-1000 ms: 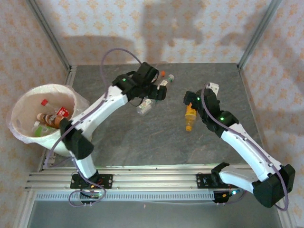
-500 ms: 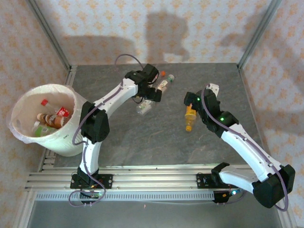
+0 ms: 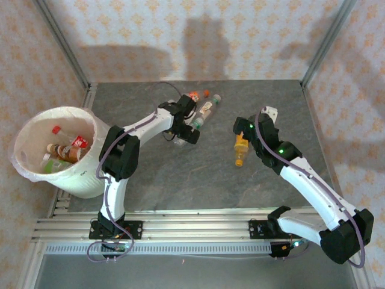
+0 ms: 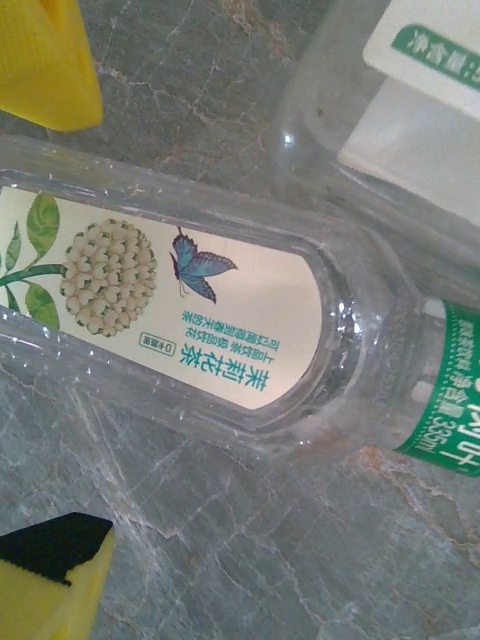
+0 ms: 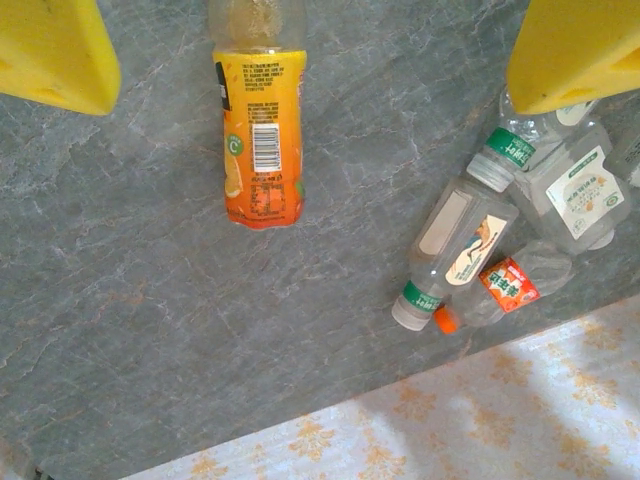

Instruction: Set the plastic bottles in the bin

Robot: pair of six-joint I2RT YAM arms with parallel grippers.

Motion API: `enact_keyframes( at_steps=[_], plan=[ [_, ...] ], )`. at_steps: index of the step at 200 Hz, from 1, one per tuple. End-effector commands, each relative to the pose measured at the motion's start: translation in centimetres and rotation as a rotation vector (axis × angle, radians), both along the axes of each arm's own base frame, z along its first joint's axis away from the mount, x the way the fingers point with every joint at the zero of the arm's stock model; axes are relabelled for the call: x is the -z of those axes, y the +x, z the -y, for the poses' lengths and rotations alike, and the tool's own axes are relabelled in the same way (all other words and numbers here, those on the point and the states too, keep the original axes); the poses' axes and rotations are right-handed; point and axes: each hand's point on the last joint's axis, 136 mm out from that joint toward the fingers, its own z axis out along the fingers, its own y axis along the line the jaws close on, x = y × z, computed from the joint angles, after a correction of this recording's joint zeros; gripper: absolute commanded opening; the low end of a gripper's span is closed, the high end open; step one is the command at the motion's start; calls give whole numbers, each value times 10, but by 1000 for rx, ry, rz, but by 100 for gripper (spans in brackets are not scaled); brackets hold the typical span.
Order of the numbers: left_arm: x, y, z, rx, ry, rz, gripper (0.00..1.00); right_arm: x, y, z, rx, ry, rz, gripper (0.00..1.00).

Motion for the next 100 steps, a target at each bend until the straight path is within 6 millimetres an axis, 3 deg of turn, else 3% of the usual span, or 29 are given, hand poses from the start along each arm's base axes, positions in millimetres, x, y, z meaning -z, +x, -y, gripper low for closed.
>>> enact_keyframes(
  at_steps=[1,26,74,100],
  plan=[
    [-8,7,11,74,-1,72,96,3,-7,7,18,0,-11,99],
    [-11,7,23,98,0,122,93,6,-7,8,26,9,-11,99],
    [8,13,24,103,96,95,88,7,-6,5,18,12,-13,100],
    [13,19,24,76,134,118,77,8,-7,8,24,1,-16,100]
  ],
)
